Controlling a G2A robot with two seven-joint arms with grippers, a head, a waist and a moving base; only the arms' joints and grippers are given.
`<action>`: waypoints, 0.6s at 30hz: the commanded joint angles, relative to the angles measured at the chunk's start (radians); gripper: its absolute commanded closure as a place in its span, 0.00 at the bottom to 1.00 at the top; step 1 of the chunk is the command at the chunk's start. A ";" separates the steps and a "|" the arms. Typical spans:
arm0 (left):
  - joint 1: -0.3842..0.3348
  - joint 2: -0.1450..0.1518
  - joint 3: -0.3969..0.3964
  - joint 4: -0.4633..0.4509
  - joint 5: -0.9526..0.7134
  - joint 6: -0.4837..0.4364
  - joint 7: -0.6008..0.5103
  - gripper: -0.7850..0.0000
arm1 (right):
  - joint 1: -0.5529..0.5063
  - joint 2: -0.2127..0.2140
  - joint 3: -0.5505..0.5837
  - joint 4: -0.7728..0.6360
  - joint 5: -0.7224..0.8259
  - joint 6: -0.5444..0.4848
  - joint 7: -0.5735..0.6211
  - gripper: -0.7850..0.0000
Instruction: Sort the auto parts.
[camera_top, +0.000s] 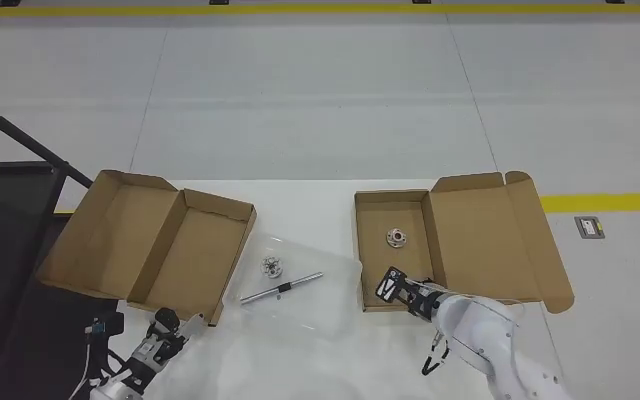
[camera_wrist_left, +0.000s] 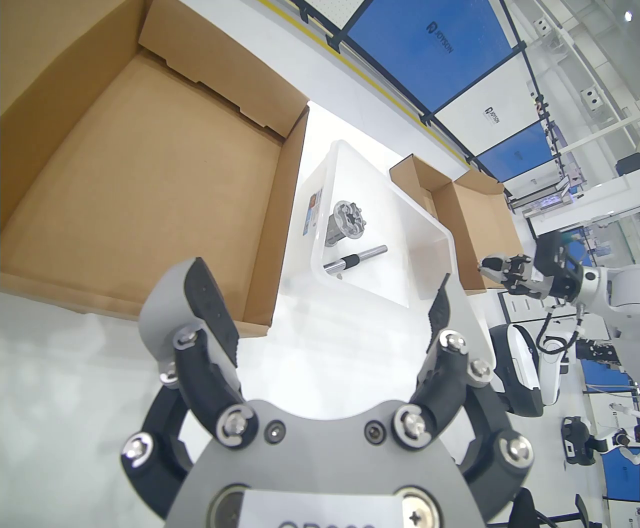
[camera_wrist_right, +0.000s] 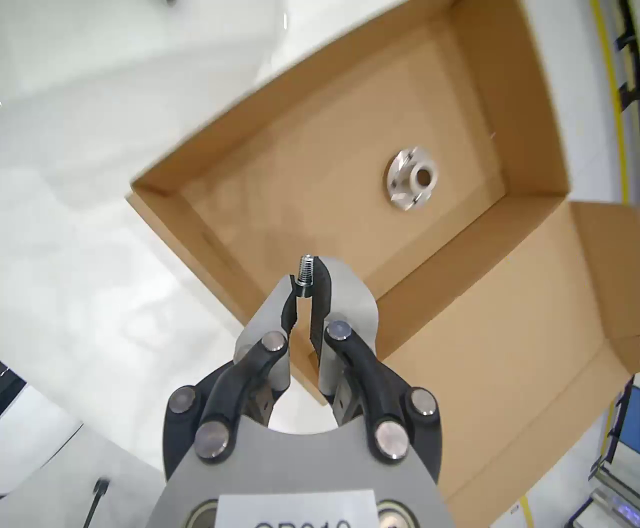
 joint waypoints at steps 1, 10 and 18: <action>0.000 0.000 0.000 0.000 0.000 0.000 0.000 0.00 | 0.032 -0.006 -0.008 0.054 0.016 0.026 0.029 1.00; 0.000 0.000 0.000 0.000 0.000 0.000 0.000 0.00 | 0.116 -0.025 -0.035 0.249 0.007 0.062 -0.162 1.00; 0.000 0.000 0.000 0.000 0.000 0.000 0.000 0.00 | 0.165 -0.039 -0.052 0.348 0.024 0.072 -0.230 0.55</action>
